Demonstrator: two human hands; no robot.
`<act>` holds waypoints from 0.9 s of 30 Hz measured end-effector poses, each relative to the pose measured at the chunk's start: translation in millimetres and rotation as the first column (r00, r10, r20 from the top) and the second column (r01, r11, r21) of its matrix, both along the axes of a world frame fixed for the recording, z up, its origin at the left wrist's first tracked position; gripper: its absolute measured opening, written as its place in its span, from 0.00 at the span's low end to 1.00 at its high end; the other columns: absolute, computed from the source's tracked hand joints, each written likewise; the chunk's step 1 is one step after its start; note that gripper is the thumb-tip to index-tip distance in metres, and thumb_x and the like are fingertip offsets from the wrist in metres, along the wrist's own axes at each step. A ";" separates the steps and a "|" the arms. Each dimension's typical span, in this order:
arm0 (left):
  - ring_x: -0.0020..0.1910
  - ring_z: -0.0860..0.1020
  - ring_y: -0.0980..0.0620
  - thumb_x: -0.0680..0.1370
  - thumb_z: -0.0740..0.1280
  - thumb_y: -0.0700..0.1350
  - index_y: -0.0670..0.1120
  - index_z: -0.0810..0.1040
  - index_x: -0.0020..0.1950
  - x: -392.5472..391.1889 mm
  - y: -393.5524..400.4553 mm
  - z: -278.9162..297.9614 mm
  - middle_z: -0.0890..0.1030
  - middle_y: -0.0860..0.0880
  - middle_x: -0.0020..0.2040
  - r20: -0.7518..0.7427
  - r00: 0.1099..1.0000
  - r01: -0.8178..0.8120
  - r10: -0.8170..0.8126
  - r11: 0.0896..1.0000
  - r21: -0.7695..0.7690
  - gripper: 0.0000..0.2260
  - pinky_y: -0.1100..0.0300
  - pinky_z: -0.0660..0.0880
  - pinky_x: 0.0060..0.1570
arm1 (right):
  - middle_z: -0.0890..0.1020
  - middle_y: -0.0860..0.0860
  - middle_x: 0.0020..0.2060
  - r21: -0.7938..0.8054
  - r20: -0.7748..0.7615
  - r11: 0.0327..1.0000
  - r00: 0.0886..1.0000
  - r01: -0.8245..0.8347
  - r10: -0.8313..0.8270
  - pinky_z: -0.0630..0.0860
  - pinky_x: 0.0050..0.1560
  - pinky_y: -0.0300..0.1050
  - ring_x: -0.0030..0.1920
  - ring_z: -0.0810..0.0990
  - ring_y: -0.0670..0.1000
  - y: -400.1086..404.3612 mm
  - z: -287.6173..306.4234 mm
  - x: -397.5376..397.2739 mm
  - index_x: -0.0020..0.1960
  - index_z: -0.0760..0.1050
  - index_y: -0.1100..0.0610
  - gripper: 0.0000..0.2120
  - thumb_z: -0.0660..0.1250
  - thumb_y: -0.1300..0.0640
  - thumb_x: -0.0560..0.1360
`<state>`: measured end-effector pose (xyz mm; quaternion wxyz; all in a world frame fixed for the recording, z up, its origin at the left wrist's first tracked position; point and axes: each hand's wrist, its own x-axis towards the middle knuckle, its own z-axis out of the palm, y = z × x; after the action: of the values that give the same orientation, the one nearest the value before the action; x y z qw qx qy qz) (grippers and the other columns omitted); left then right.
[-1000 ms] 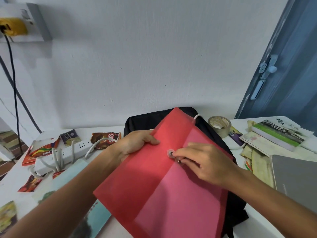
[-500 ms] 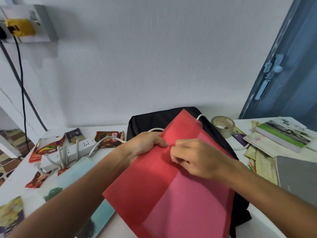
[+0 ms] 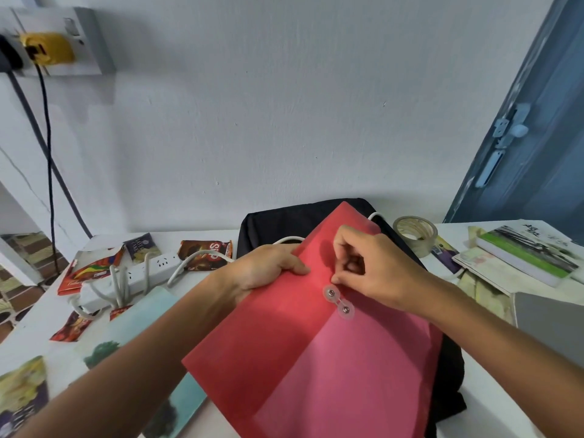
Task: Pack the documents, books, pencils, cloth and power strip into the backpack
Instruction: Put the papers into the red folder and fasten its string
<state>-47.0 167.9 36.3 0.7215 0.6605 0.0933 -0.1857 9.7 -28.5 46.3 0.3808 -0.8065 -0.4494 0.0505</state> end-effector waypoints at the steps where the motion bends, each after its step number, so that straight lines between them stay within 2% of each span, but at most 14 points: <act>1: 0.52 0.76 0.42 0.71 0.64 0.34 0.41 0.74 0.66 0.2 1.2 -0.8 0.78 0.38 0.58 0.001 1.000 0.000 0.000 1.000 -0.005 0.23 0.51 0.75 0.55 | 0.78 0.51 0.31 -0.024 0.014 1.000 1.000 0.017 -0.016 0.71 0.35 0.39 0.30 0.71 0.43 -3.7 -1.7 1.5 0.40 0.65 0.51 0.17 0.70 0.68 0.70; 4: 0.49 0.78 0.45 0.70 0.65 0.34 0.41 0.75 0.65 0.6 6.0 -2.8 0.77 0.41 0.60 0.024 0.999 -0.033 0.033 0.999 0.008 0.23 0.58 0.78 0.47 | 0.79 0.52 0.32 -0.054 -0.036 0.997 0.998 0.057 -0.059 0.72 0.36 0.41 0.31 0.72 0.45 -17.0 -10.0 8.6 0.40 0.68 0.52 0.16 0.70 0.69 0.69; 7: 0.45 0.79 0.47 0.71 0.64 0.33 0.43 0.77 0.64 2.7 10.5 -1.7 0.80 0.42 0.53 0.021 1.000 -0.020 0.019 1.000 0.003 0.21 0.57 0.77 0.47 | 0.80 0.53 0.33 0.011 -0.093 0.990 0.986 0.137 -0.136 0.75 0.40 0.46 0.34 0.76 0.51 -28.5 -16.2 12.7 0.40 0.72 0.55 0.12 0.72 0.68 0.69; 10: 0.42 0.79 0.47 0.75 0.60 0.32 0.43 0.78 0.60 5.8 13.0 -2.2 0.80 0.42 0.50 0.040 0.999 0.006 -0.007 1.000 0.025 0.17 0.56 0.76 0.47 | 0.79 0.46 0.36 0.070 -0.003 0.944 0.946 0.322 -0.323 0.72 0.39 0.33 0.36 0.75 0.43 -31.8 -24.6 19.2 0.41 0.74 0.55 0.09 0.74 0.64 0.69; 12: 0.40 0.80 0.49 0.76 0.59 0.31 0.44 0.77 0.59 6.6 13.6 -3.5 0.80 0.43 0.49 0.060 0.998 0.034 -0.036 0.999 0.043 0.16 0.58 0.77 0.43 | 0.77 0.46 0.43 0.123 0.023 0.882 0.887 0.455 -0.460 0.69 0.44 0.29 0.42 0.75 0.43 -33.7 -29.6 25.4 0.47 0.75 0.55 0.11 0.74 0.62 0.69; 14: 0.40 0.82 0.51 0.77 0.58 0.29 0.44 0.76 0.62 6.1 15.0 -3.8 0.80 0.44 0.53 0.063 0.993 0.092 -0.095 0.994 0.051 0.18 0.59 0.80 0.41 | 0.72 0.45 0.52 0.118 0.055 0.833 0.835 0.540 -0.548 0.66 0.53 0.35 0.53 0.72 0.45 -37.3 -33.2 34.4 0.58 0.74 0.54 0.20 0.75 0.59 0.69; 15: 0.42 0.83 0.52 0.77 0.57 0.29 0.45 0.75 0.63 6.2 16.3 -2.6 0.79 0.44 0.56 0.059 0.989 0.129 -0.132 0.990 0.052 0.19 0.59 0.80 0.42 | 0.70 0.44 0.54 0.100 0.002 0.825 0.829 0.556 -0.559 0.65 0.56 0.37 0.56 0.70 0.45 -39.2 -32.2 37.3 0.63 0.72 0.53 0.24 0.75 0.57 0.69; 17: 0.46 0.83 0.51 0.78 0.57 0.29 0.47 0.75 0.64 8.3 20.3 0.4 0.79 0.45 0.60 0.041 0.977 0.204 -0.207 0.977 0.062 0.20 0.57 0.81 0.46 | 0.71 0.42 0.55 0.055 -0.267 0.821 0.801 0.568 -0.536 0.66 0.52 0.36 0.52 0.72 0.41 -40.3 -26.5 43.5 0.66 0.68 0.48 0.25 0.73 0.54 0.72; 19: 0.48 0.83 0.50 0.79 0.58 0.29 0.49 0.74 0.64 12.9 25.0 3.1 0.81 0.46 0.59 0.029 0.963 0.265 -0.270 0.958 0.109 0.20 0.56 0.81 0.46 | 0.77 0.44 0.52 0.002 -0.527 0.851 0.723 0.526 -0.446 0.68 0.46 0.34 0.46 0.74 0.37 -42.5 -25.4 53.5 0.60 0.71 0.44 0.16 0.69 0.49 0.74; 20: 0.47 0.83 0.50 0.79 0.58 0.30 0.49 0.75 0.63 16.1 27.2 4.1 0.82 0.46 0.56 0.028 0.956 0.284 -0.292 0.944 0.166 0.19 0.57 0.81 0.44 | 0.80 0.47 0.52 -0.044 -0.601 0.873 0.685 0.486 -0.412 0.70 0.48 0.36 0.46 0.76 0.40 -45.0 -25.8 60.0 0.56 0.75 0.45 0.12 0.68 0.45 0.75; 22: 0.42 0.82 0.51 0.79 0.61 0.31 0.48 0.76 0.58 23.5 31.2 5.0 0.83 0.47 0.49 0.052 0.945 0.285 -0.324 0.887 0.363 0.15 0.59 0.79 0.40 | 0.84 0.53 0.52 -0.085 -0.717 0.918 0.616 0.388 -0.326 0.75 0.54 0.46 0.49 0.81 0.51 -51.4 -25.0 70.1 0.54 0.80 0.51 0.19 0.68 0.38 0.71; 23: 0.41 0.81 0.51 0.78 0.62 0.31 0.45 0.76 0.57 27.7 33.3 4.8 0.82 0.47 0.47 0.071 0.939 0.266 -0.335 0.845 0.464 0.12 0.58 0.79 0.40 | 0.84 0.55 0.51 -0.070 -0.777 0.934 0.568 0.351 -0.272 0.76 0.56 0.49 0.50 0.82 0.54 -54.2 -22.5 72.0 0.54 0.81 0.53 0.25 0.71 0.36 0.67; 25: 0.42 0.79 0.50 0.77 0.64 0.32 0.40 0.75 0.58 35.5 35.1 3.7 0.80 0.44 0.47 0.099 0.930 0.238 -0.354 0.784 0.573 0.11 0.55 0.77 0.43 | 0.84 0.57 0.48 -0.038 -0.842 0.950 0.502 0.310 -0.197 0.79 0.53 0.49 0.47 0.83 0.55 -59.1 -22.1 74.1 0.51 0.82 0.56 0.31 0.79 0.36 0.56; 27: 0.43 0.79 0.49 0.76 0.64 0.31 0.38 0.75 0.58 42.9 33.4 3.2 0.81 0.39 0.49 0.117 0.916 0.241 -0.384 0.759 0.605 0.11 0.53 0.77 0.45 | 0.85 0.57 0.45 0.005 -0.873 0.961 0.470 0.275 -0.130 0.81 0.47 0.46 0.42 0.84 0.53 -62.6 -26.9 72.1 0.47 0.84 0.55 0.29 0.80 0.38 0.53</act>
<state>-4.1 201.4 39.4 0.4504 0.8712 -0.0525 -0.1879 81.8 -91.1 19.4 0.6148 -0.6893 -0.1012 0.3696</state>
